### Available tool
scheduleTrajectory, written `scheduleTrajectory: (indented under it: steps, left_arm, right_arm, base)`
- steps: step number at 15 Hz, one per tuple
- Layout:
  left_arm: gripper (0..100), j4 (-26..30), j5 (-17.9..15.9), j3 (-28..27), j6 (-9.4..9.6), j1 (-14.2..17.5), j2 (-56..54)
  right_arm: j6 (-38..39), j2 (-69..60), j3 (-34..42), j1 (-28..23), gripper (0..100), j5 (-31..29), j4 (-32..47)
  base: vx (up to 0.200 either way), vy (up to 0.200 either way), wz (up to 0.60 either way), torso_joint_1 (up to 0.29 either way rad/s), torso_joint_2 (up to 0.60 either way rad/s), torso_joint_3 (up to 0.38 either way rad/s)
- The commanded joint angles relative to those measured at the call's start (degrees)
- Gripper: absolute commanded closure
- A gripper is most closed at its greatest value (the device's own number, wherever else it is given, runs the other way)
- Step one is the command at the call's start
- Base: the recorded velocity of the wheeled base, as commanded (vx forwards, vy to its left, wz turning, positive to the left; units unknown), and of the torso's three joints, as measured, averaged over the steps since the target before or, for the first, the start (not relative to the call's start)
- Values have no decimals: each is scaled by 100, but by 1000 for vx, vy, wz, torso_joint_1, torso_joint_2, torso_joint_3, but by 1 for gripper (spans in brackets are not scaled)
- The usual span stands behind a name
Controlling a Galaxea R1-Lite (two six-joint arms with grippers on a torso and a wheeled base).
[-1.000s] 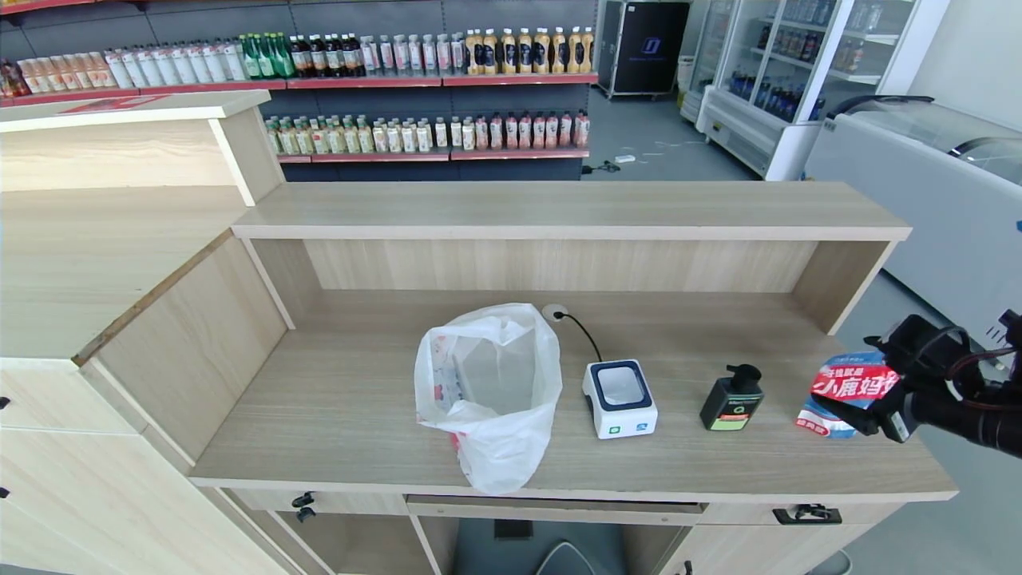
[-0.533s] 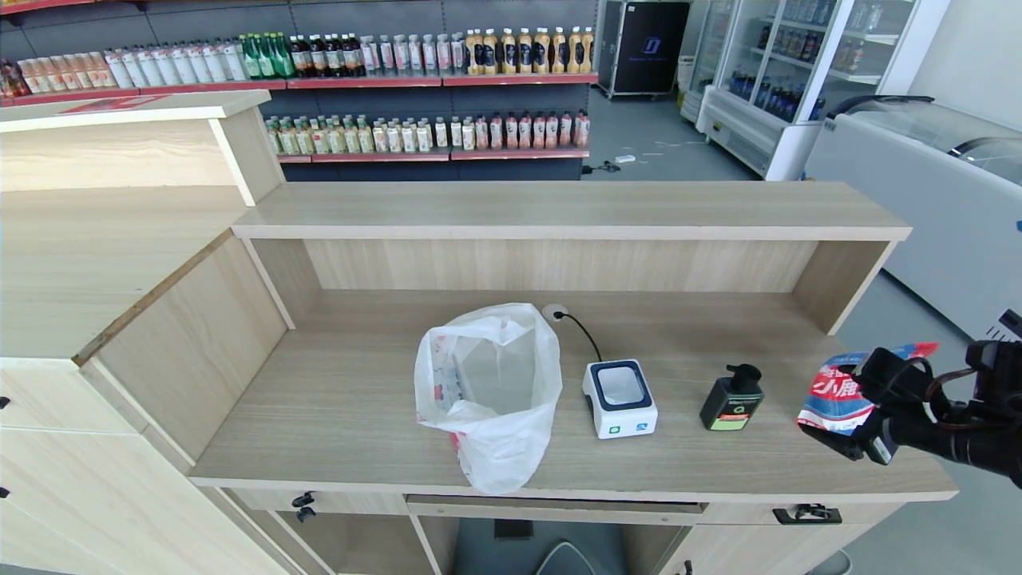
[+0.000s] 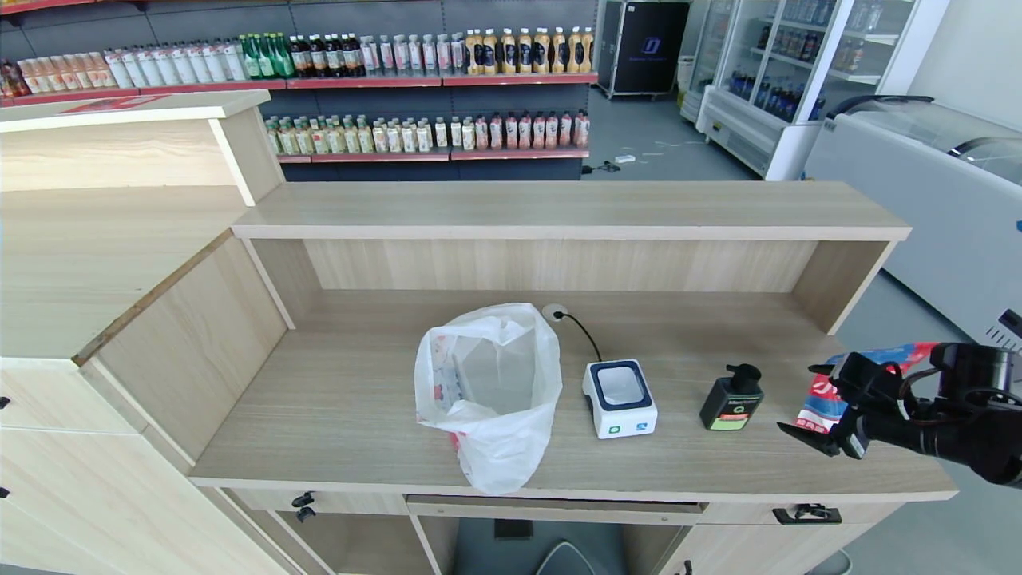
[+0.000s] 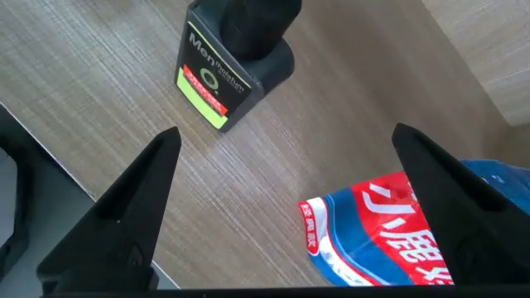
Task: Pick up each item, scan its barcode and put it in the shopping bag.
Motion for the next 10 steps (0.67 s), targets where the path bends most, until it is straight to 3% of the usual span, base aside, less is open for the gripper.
scheduleTrajectory:
  steps: [1, 10]
  left_arm:
    - [0, 0, 0, 0, -1, 0, 0]
    - [0, 0, 0, 0, -1, 0, 0]
  right_arm:
    - [0, 300, -245, 115, 0, 112, 9]
    - [-9, 871, -711, 528, 0, 200, -18]
  base:
    - [0, 0, 0, 0, 0, 0]
    - [0, 0, 0, 0, 0, 0]
